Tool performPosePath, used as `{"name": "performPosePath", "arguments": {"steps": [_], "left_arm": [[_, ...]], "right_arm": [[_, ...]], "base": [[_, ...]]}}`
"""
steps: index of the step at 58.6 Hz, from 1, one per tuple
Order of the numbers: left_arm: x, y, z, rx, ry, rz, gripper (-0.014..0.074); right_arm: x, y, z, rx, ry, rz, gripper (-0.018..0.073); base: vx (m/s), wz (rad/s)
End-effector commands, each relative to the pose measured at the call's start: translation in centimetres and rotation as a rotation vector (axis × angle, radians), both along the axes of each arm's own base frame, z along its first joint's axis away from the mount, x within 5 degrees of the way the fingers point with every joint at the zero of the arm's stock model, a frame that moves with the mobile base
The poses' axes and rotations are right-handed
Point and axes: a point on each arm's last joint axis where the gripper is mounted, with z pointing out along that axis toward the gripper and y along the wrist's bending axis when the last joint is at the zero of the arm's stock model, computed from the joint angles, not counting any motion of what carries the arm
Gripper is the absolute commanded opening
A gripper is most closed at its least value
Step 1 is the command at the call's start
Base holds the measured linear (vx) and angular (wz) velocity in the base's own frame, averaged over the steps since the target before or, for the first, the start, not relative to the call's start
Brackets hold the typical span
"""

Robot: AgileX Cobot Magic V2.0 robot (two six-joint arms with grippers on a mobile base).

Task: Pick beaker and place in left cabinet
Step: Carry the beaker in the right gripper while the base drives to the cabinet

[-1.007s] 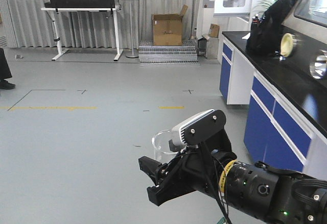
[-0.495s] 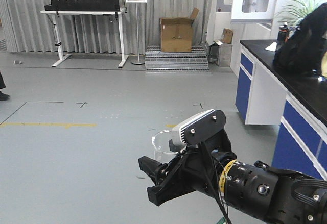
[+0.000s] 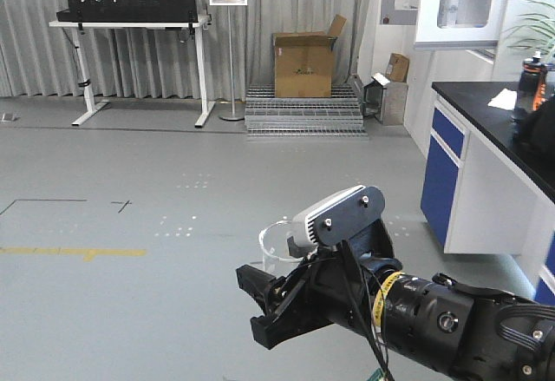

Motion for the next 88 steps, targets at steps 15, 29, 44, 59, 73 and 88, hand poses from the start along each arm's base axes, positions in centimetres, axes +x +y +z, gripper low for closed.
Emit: {"name": "performPosePath", "arguments": {"steps": [15,29,44,59,73,88], "left_arm": [[-0.15,-0.01,0.25,-0.015,-0.076,-0.004,0.0001],[-0.15,-0.01,0.25,-0.015,-0.076,-0.004,0.0001],[-0.15,-0.01,0.25,-0.015,-0.076,-0.004,0.0001],[-0.15,-0.01,0.25,-0.015,-0.076,-0.004,0.0001],[-0.15,-0.01,0.25,-0.015,-0.076,-0.004,0.0001],[-0.15,-0.01,0.25,-0.015,-0.076,-0.004,0.0001]], "right_arm": [[-0.51,0.1,2.76,0.088,-0.086,0.037,-0.0001],[-0.51,0.1,2.76,0.088,-0.086,0.037,-0.0001],[-0.51,0.1,2.77,0.089,-0.087,0.037,-0.0001],[-0.51,0.11,2.77,0.089,-0.087,0.037,-0.0001],[-0.47,0.13,2.67,0.087,-0.084,0.036,-0.0001],[-0.42,0.17,2.58,0.086,-0.082,0.037,-0.0001]], "base": [[0.77,0.02],[0.79,0.01],[0.78,0.01],[0.77,-0.02],[0.76,-0.05],[0.75,-0.05]]}}
